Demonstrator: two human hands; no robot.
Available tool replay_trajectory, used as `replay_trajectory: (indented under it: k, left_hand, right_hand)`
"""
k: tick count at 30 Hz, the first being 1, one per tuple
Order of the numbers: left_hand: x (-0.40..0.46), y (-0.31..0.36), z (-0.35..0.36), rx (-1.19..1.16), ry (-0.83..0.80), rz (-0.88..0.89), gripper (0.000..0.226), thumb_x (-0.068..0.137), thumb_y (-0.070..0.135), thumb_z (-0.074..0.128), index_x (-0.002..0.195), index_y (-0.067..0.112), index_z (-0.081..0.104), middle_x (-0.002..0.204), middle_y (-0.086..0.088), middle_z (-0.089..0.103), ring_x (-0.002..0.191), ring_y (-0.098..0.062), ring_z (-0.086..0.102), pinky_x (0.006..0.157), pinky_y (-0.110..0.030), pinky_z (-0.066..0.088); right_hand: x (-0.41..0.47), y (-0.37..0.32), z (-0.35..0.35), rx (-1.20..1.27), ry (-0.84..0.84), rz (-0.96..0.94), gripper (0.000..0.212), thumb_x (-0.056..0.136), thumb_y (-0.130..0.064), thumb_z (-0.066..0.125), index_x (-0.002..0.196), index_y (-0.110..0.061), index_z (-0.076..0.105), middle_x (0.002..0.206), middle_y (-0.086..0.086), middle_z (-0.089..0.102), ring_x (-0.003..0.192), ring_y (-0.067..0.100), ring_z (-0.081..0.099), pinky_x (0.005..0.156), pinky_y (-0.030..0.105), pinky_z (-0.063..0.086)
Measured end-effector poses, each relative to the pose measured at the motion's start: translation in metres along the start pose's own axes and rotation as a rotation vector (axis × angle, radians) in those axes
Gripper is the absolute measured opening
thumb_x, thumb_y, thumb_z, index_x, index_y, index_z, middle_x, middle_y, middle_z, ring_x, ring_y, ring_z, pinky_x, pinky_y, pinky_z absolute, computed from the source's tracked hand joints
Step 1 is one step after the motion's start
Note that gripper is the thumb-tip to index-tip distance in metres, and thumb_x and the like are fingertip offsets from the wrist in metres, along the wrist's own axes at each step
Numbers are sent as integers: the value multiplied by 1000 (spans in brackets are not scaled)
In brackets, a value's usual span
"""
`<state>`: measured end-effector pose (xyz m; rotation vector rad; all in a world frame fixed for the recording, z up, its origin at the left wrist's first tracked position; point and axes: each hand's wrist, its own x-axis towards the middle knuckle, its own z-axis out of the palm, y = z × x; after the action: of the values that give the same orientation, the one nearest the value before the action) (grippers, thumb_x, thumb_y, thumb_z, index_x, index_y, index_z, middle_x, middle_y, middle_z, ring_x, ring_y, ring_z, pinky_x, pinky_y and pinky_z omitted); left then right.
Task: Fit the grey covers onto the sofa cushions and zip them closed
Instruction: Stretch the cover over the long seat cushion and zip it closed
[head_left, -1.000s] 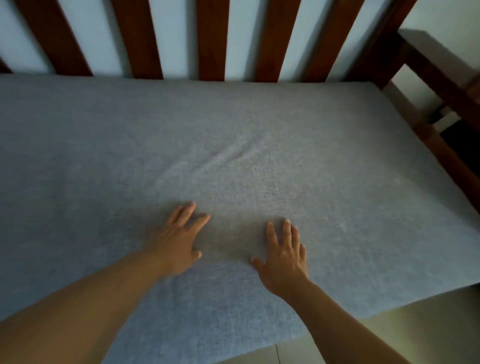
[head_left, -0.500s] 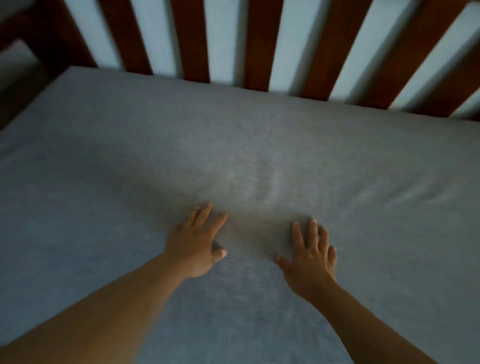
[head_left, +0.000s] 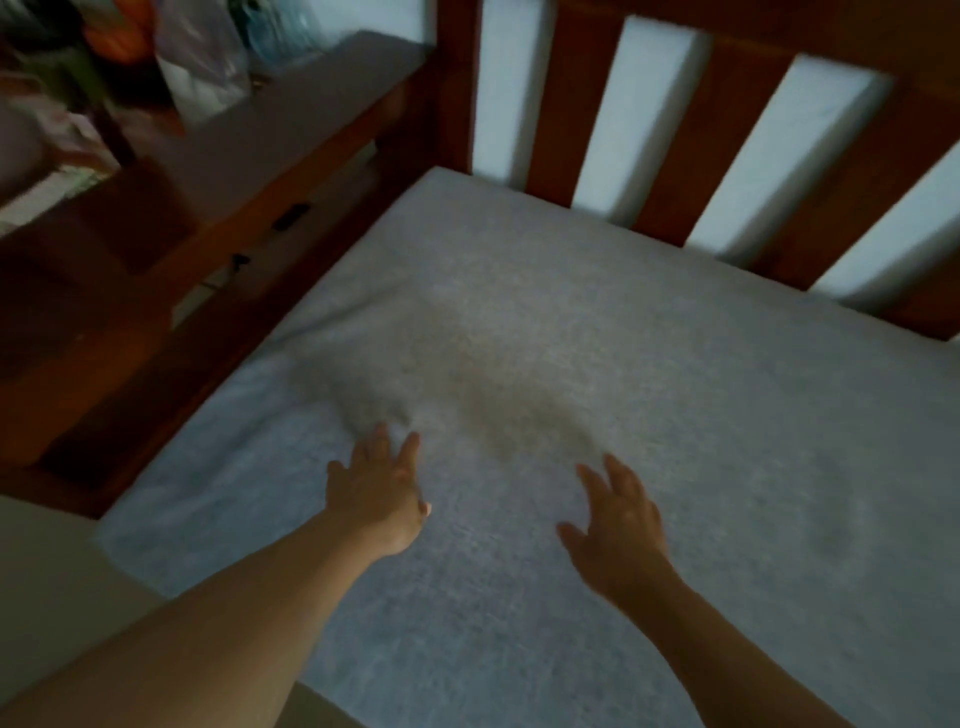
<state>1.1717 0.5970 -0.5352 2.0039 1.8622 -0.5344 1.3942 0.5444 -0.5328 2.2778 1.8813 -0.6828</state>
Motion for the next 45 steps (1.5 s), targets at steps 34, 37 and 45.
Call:
replay_trajectory:
  k: [34, 37, 45]
  left_hand:
    - [126, -154, 13, -147, 405, 122, 75, 85, 69, 7, 148, 33, -12, 156, 3, -21, 144, -16, -17, 113, -50, -3]
    - [98, -155, 28, -138, 455, 215, 72, 90, 67, 18, 149, 27, 18, 159, -3, 10, 145, -24, 12, 110, -56, 18]
    - [30, -154, 48, -263, 426, 457, 55, 78, 51, 49, 127, 27, 48, 141, 4, 45, 120, -17, 46, 103, -44, 37]
  right_hand:
    - [201, -228, 30, -295, 123, -527, 65, 88, -65, -2, 145, -39, -18, 156, 0, -22, 142, 28, -24, 116, 50, -6]
    - [149, -199, 55, -292, 220, -672, 63, 95, -58, 8, 151, -30, 5, 159, 3, 7, 146, 31, 3, 114, 52, 12]
    - [82, -163, 66, -194, 164, -823, 64, 84, -48, 46, 141, -20, 38, 150, 4, 36, 134, 28, 35, 103, 47, 35]
